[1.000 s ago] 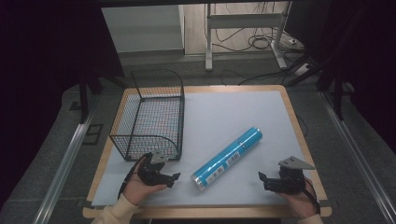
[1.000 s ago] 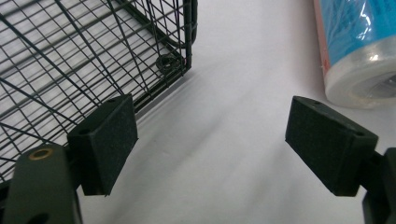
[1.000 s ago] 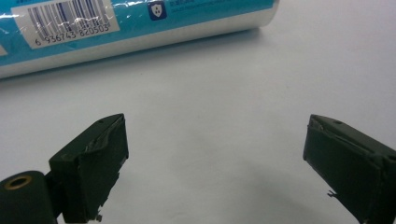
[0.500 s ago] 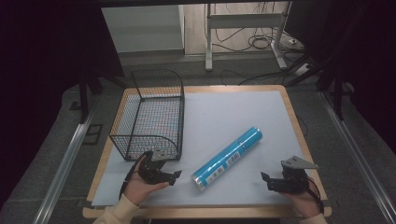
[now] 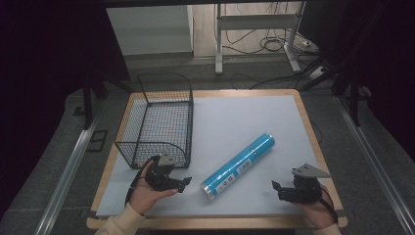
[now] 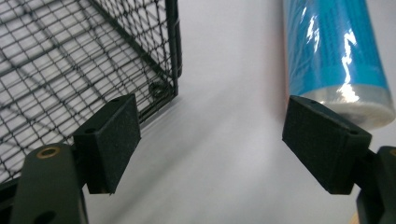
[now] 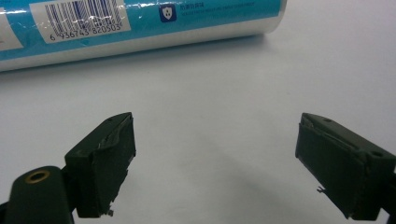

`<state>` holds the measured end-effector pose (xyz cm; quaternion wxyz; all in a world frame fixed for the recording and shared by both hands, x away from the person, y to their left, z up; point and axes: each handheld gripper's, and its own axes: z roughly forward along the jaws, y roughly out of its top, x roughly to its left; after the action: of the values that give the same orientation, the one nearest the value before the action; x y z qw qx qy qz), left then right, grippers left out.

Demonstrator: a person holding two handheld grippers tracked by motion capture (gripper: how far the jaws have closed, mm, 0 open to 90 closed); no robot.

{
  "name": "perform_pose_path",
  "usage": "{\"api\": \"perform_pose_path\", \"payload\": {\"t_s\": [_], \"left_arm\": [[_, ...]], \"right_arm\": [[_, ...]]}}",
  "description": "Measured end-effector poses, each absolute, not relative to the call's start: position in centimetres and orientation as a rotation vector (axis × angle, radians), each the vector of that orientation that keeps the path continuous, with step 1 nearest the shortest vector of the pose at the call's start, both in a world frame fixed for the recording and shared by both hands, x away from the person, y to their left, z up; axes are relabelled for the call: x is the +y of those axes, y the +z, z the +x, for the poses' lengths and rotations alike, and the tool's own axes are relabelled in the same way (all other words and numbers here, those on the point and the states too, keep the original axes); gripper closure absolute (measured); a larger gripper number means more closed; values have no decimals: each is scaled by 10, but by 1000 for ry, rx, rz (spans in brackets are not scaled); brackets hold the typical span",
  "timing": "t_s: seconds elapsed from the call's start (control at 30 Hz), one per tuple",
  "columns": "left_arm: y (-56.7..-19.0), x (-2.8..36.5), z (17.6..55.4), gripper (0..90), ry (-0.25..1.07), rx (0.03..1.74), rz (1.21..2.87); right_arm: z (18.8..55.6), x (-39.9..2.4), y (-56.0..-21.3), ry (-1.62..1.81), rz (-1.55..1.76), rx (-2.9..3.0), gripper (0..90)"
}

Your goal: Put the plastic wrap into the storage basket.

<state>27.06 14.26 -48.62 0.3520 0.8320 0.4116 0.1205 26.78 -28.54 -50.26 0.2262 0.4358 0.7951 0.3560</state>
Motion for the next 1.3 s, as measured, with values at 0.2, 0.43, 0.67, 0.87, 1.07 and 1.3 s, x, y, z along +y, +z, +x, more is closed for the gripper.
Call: {"api": "perform_pose_path", "payload": {"t_s": [0.2,0.43,0.67,0.87,1.07,1.3], "left_arm": [[-477,138,269,199,297,1042,2149],[-463,127,267,207,318,1017,2155],[-456,116,272,197,310,992,2170],[-444,105,277,193,310,949,2189],[-438,89,282,188,302,925,2209],[-436,73,289,173,298,910,2228]], "right_arm": [[267,-288,-503,975,1196,2185,122],[264,-286,-498,974,1175,2172,122],[264,-287,-499,976,1173,2172,122],[265,-286,-501,958,1175,2168,120],[264,-285,-501,959,1174,2171,120],[265,-286,-503,961,1174,2179,120]]}}
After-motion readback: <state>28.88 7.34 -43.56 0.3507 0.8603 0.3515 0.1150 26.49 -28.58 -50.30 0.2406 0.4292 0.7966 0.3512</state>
